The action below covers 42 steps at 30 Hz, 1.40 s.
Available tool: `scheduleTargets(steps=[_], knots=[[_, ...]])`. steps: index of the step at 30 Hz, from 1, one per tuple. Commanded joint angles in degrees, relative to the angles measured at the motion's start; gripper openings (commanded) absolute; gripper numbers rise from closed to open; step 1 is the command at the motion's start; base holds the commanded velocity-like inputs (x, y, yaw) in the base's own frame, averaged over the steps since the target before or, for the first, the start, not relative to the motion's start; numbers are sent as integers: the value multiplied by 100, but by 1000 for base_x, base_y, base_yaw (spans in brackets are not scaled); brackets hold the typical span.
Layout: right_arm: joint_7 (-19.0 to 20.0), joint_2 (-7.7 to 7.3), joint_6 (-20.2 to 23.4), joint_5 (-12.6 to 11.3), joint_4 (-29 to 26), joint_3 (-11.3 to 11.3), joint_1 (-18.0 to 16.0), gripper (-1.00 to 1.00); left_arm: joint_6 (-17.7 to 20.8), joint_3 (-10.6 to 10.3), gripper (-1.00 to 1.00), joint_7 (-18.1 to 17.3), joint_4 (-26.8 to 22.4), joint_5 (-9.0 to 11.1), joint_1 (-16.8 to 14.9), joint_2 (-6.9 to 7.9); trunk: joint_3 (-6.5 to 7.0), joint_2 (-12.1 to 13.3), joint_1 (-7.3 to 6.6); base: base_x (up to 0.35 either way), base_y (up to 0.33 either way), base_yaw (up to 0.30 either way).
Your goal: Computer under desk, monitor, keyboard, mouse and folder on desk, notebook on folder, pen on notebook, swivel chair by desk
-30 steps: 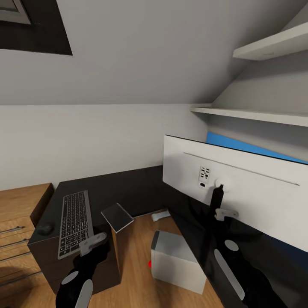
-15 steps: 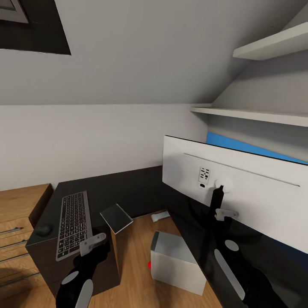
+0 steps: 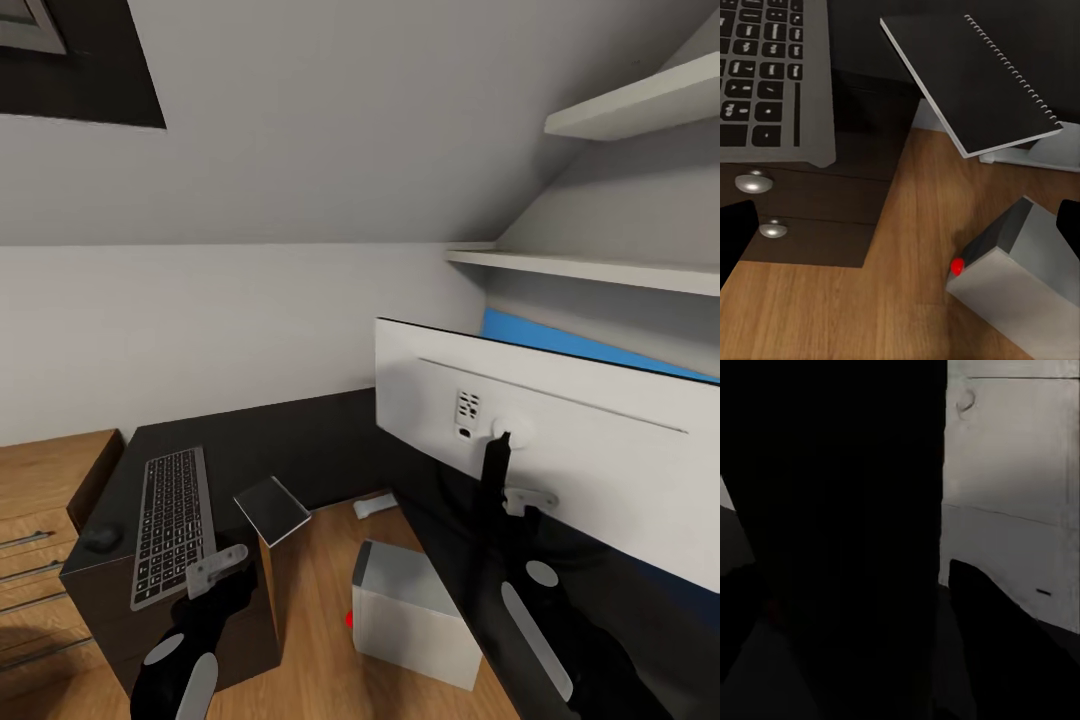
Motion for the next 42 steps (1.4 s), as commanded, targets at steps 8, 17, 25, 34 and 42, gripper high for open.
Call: scheduleTargets(steps=[8, 17, 25, 34, 42], knots=[[-32, -12, 22, -28, -22, 15, -6, -100, 21, -6, 100, 55, -7, 64, -5, 1, -7, -4, 0, 0, 0, 0], [-28, -12, 22, -30, -55, 37, -6, -100, 22, -5, 100, 54, -7, 65, -5, 1, -7, -4, 0, 0, 0, 0], [-23, -12, 22, -30, -56, 37, -6, -100, 8, -4, 100, 56, -7, 65, -5, 1, -7, -4, 0, 0, 0, 0], [-24, -12, 22, -29, -58, 43, -6, -100, 13, -4, 100, 55, -7, 65, -5, 1, -7, -4, 0, -215, 0, 0], [-23, -12, 22, -30, -65, 45, -6, -100, 14, -4, 100, 55, -7, 65, -5, 1, -7, -4, 0, -331, 0, 0]])
